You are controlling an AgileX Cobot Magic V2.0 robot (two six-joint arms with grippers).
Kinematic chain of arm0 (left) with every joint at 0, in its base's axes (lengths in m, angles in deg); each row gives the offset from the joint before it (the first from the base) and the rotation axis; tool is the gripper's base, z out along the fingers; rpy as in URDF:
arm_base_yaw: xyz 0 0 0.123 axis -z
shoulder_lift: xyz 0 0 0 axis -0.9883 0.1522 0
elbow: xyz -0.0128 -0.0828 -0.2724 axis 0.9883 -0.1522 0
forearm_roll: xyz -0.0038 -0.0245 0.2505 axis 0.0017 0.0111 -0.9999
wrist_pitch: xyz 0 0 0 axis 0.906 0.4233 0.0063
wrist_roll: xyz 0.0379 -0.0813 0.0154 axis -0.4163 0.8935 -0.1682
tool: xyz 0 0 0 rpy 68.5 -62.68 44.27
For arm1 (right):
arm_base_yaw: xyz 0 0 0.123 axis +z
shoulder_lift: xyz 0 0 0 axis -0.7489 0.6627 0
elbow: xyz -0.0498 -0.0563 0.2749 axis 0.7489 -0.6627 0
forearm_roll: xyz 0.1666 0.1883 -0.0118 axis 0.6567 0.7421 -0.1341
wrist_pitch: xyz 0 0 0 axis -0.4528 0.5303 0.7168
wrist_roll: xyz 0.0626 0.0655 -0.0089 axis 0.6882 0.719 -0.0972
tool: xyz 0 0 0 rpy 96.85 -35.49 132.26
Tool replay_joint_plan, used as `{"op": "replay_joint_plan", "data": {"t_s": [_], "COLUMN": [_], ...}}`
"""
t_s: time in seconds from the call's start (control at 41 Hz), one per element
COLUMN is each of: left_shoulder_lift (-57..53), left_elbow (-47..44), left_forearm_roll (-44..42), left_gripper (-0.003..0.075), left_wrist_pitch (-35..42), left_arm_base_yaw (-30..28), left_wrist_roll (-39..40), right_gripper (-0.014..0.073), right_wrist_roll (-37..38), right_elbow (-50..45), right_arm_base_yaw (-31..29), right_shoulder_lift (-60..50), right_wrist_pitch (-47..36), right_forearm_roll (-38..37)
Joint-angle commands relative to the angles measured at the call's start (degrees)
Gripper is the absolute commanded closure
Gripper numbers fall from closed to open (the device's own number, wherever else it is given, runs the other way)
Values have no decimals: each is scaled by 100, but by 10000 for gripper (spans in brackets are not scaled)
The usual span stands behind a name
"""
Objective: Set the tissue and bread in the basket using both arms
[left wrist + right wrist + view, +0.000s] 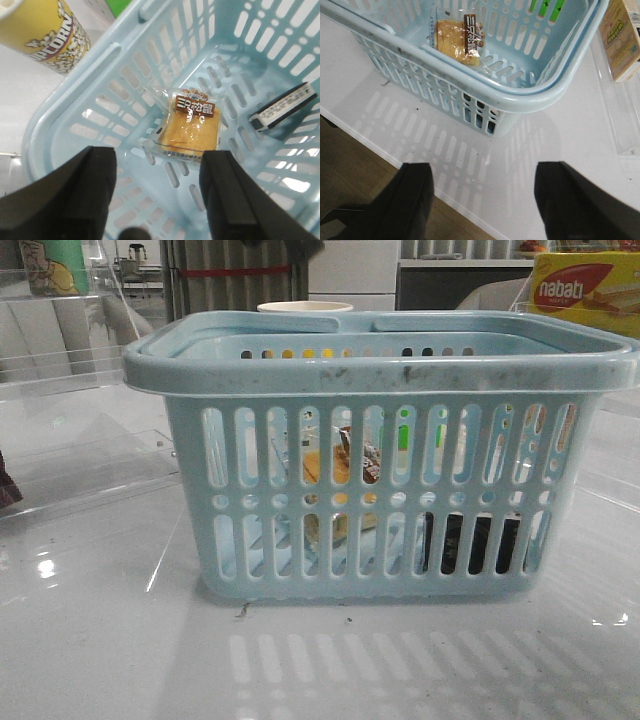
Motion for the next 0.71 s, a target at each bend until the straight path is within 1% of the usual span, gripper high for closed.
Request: {"op": "replay_joint_plan", "data": {"t_s": [0.0,0.122,0.22,0.342,0.537,0.61,0.684], "left_shoulder_lift": [-659,-1180,-1709,-2466,-3777,-4285,-4766], "left_elbow": [169,-208,-790,-1722,-3385,-3988,-4519], "left_forearm_roll": [0,0,13,13,84,84,84], "left_gripper": [286,286,286,286,286,286,286], "left_wrist_pitch": [38,253,594,936,1782,1952,2094], "left_arm_base_yaw": [41,41,41,41,41,41,41], "left_wrist_roll": [290,329,470,610,624,666,871], "right_gripper": [53,53,53,53,53,53,53], "right_wrist_roll": [-20,-20,-20,-20,-20,-20,-20], "right_elbow": [153,153,153,153,153,153,153], "right_arm_base_yaw": [-5,-5,-5,-5,-5,-5,-5], "right_shoulder_lift": [6,6,6,6,6,6,6], "right_wrist_pitch": [-372,-372,-372,-372,-372,-372,-372], "right_forearm_roll": [-37,-37,-37,-37,-37,-37,-37]}}
